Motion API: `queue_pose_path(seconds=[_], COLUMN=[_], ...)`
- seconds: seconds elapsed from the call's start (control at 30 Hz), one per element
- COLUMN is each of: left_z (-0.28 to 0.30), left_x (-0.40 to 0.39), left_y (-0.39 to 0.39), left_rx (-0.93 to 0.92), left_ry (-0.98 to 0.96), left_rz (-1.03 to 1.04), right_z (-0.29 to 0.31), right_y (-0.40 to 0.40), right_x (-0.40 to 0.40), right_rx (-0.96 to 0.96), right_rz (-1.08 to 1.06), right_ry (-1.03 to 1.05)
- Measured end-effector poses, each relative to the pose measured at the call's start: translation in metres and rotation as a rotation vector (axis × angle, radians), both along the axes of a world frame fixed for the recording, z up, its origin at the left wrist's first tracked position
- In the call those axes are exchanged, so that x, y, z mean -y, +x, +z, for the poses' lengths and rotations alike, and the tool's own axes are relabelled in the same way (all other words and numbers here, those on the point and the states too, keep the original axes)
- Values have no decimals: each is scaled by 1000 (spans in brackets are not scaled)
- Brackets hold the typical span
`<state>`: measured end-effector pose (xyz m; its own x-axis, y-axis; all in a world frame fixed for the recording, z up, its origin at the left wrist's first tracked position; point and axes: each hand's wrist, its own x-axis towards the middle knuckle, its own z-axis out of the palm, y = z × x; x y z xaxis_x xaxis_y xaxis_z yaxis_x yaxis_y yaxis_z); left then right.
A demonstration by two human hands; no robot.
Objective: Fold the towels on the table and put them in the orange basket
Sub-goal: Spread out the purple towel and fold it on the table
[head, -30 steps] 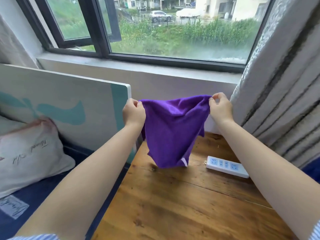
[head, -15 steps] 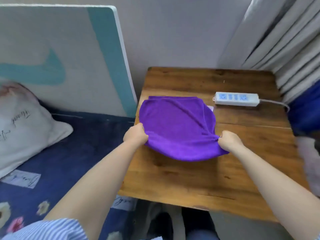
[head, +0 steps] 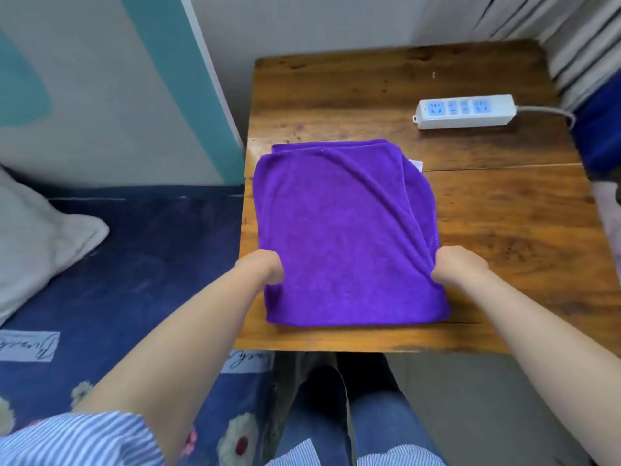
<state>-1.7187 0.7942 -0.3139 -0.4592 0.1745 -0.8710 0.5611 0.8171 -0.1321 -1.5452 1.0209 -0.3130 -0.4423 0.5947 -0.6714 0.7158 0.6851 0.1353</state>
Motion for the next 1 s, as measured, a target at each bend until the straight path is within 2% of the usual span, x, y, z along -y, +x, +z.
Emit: queue_pose_path(seconds=[0.17,0.27,0.43,0.6,0.83,0.9,1.0], left_z=[-4,-9,-14,-26,-34,-29,-17], left_x=[-34,-55,-84,-98,-98,-99,-103], left_y=[-41,-64,-93,-118,-148,-153,-152], left_rx=[-336,-420,-510,-600,-618,-563,-361], left_ry=[326,452,520,529,450,550,730], left_rz=[149,208,264,309,158,90,35], right_z=[4,2,-10,-28,-41,-40,-35], right_y=[-51,-89,-144,-177,-194,-198,-201], right_x=[-20,-37,-58,-68,-76,-80,-84], right_rx=[-339,-502,-647,-610,-510,-482,-434], right_rz=[77,161,230,331,336,334,369], right_ry=[149,178,60,3,68,53,33])
